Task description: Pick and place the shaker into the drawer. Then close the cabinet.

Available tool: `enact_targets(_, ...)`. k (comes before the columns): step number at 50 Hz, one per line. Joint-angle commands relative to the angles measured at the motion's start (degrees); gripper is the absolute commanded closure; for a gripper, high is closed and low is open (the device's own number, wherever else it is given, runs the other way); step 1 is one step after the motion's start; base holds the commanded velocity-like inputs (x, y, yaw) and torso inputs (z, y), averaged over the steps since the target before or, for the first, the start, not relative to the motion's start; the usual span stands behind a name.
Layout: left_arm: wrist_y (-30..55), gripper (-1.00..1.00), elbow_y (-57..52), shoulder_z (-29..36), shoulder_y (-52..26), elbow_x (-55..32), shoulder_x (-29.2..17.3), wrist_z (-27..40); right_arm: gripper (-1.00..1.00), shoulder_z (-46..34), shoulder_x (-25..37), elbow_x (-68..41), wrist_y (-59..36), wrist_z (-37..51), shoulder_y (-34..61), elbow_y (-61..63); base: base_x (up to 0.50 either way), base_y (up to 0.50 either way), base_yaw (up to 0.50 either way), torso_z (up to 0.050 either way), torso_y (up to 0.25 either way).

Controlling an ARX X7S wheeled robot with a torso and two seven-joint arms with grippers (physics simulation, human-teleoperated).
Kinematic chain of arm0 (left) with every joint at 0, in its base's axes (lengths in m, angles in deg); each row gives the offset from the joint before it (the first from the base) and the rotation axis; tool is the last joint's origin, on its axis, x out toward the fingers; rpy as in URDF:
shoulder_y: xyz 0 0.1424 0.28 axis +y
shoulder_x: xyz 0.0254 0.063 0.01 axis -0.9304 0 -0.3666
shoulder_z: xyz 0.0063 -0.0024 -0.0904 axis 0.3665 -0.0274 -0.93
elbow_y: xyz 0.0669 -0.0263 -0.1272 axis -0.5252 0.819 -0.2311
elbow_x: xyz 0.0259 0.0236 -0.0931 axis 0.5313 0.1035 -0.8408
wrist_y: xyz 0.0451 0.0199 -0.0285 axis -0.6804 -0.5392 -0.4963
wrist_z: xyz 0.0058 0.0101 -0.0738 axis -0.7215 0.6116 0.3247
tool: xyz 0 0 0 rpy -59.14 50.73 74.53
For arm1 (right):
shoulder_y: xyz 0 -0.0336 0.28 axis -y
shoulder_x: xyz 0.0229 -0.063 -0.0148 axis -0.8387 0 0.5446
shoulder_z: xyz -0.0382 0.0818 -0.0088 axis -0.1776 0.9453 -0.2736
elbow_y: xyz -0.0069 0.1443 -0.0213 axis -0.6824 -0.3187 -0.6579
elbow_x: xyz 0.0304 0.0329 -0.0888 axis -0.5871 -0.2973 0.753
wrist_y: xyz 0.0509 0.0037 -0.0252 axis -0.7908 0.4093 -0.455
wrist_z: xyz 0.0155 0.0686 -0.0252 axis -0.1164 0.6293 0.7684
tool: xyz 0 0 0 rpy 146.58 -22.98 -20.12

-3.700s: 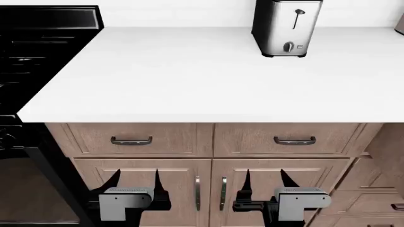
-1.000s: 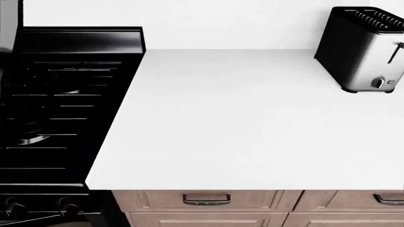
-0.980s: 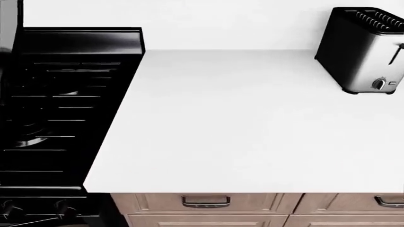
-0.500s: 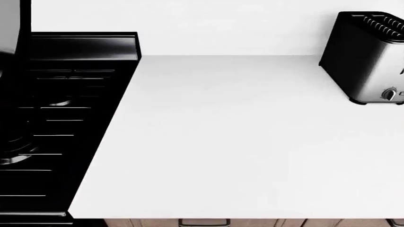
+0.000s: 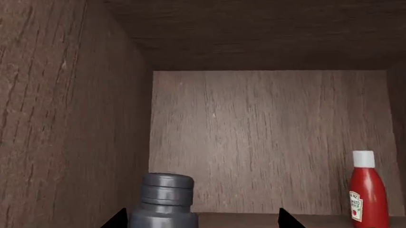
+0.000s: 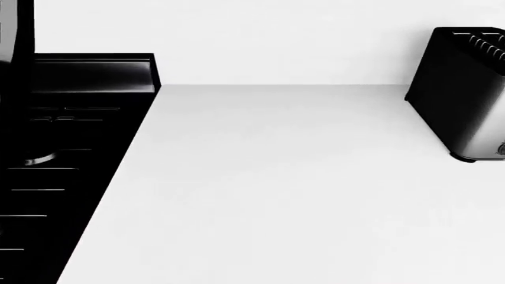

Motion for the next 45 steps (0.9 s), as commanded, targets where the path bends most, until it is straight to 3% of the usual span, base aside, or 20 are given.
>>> enact_targets(1, -0.55, -1.0, 0.4, -4.0, 1.82, 2.63, 0.06, 1.3, -1.0, -1.37, 0.98, 1.82, -0.02, -0.28, -1.24, -1.13, 0.0, 0.0, 0.0, 0.0, 0.0)
enact_targets(2, -0.87, -1.0, 0.4, -5.1, 2.04, 4.78, 0.06, 2.79, -1.0, -1.34, 1.01, 1.82, 0.0, -0.17, -1.24, -1.13, 0.0, 0.0, 0.0, 0.0, 0.0)
enact_targets(3, -0.75, 1.0, 0.4, -6.38, 2.41, 7.03, 0.05, 3.97, -1.0, -1.38, 1.05, 1.87, 0.01, -0.08, -1.26, -1.13, 0.0, 0.0, 0.0, 0.0, 0.0)
enact_targets(9, 3.01, 1.0, 0.4, -14.19, 2.3, 18.35, 0.04, 9.39, -1.0, -1.46, 1.38, 1.98, 0.16, 0.76, -1.57, -1.13, 0.0, 0.0, 0.0, 0.0, 0.0)
enact_targets(19, 3.52, 1.0, 0.4, -14.45, 1.72, 19.55, 0.06, 10.48, -1.0, -1.66, 1.76, 2.04, 0.24, 1.45, -1.79, -1.13, 0.0, 0.0, 0.0, 0.0, 0.0)
enact_targets(23, -1.19, 1.0, 0.4, -9.08, -0.16, 13.56, 0.07, 9.32, -1.0, -1.79, 1.87, 2.06, 0.08, 1.41, -1.89, -1.13, 0.0, 0.0, 0.0, 0.0, 0.0)
enact_targets(28, -10.51, 1.0, 0.4, 7.83, -5.34, -6.08, 0.08, 9.06, -1.0, -1.68, 1.76, 1.93, -0.14, 1.43, -2.02, -1.12, 0.0, 0.0, 0.0, 0.0, 0.0)
enact_targets(31, -12.33, 1.0, 0.4, 14.72, -6.56, -13.36, 0.07, 9.37, -1.0, -1.68, 1.81, 1.94, -0.26, 1.44, -2.06, -1.12, 0.0, 0.0, 0.0, 0.0, 0.0)
enact_targets(39, -13.31, 1.0, 0.4, 17.52, -5.54, -16.57, 0.07, 9.61, -1.0, -1.83, 1.81, 2.0, -0.17, 0.77, -2.55, -1.12, 0.01, 0.0, 0.0, 0.0, 0.0)
enact_targets(45, -13.66, 1.0, 0.4, 21.01, -5.21, -20.14, 0.07, 9.96, -1.0, -2.45, 1.84, 2.16, -0.32, -0.28, -2.93, -1.12, 0.45, 0.0, 0.0, 0.0, 0.0)
